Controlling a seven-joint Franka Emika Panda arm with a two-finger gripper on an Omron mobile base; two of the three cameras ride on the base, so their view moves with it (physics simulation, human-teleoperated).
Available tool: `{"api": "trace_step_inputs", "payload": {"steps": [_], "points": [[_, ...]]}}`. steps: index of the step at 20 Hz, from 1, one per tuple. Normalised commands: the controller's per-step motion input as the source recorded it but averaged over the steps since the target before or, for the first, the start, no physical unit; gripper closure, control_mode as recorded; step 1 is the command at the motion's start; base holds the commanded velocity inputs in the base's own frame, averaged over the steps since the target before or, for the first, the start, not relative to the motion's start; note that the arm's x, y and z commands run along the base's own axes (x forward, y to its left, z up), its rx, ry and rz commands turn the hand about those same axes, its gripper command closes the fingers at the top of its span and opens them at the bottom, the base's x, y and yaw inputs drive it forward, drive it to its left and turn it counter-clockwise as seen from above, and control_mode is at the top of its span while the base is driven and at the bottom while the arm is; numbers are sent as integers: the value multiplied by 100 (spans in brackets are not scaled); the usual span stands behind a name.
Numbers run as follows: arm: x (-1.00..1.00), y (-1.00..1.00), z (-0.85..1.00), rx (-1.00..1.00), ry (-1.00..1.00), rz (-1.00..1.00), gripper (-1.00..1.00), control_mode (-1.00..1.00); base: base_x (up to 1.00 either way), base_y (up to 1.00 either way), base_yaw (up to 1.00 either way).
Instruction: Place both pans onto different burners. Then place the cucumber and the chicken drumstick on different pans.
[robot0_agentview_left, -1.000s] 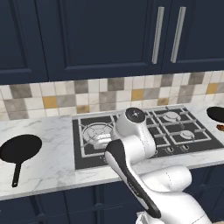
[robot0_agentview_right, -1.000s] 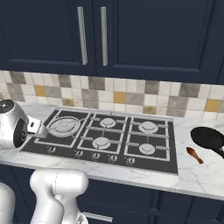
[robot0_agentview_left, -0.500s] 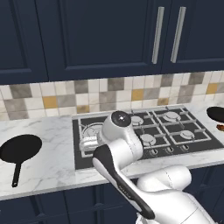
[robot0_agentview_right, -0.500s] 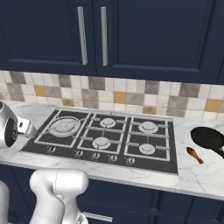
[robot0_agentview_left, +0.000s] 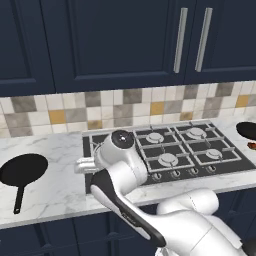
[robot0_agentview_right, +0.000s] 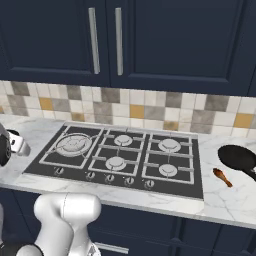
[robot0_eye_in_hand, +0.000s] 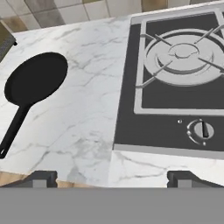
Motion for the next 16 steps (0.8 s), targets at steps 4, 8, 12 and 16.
{"api": "trace_step_inputs", "payload": {"steps": [4, 8, 12, 16], "points": [[14, 62, -5, 0, 1, 8, -100, -100, 0, 0, 0], [15, 58, -8, 0, 1, 8, -100, -100, 0, 0, 0], [4, 57, -14, 0, 0, 5, -100, -100, 0, 0, 0], [1, 53, -16, 0, 0, 2, -100, -100, 0, 0, 0]]}}
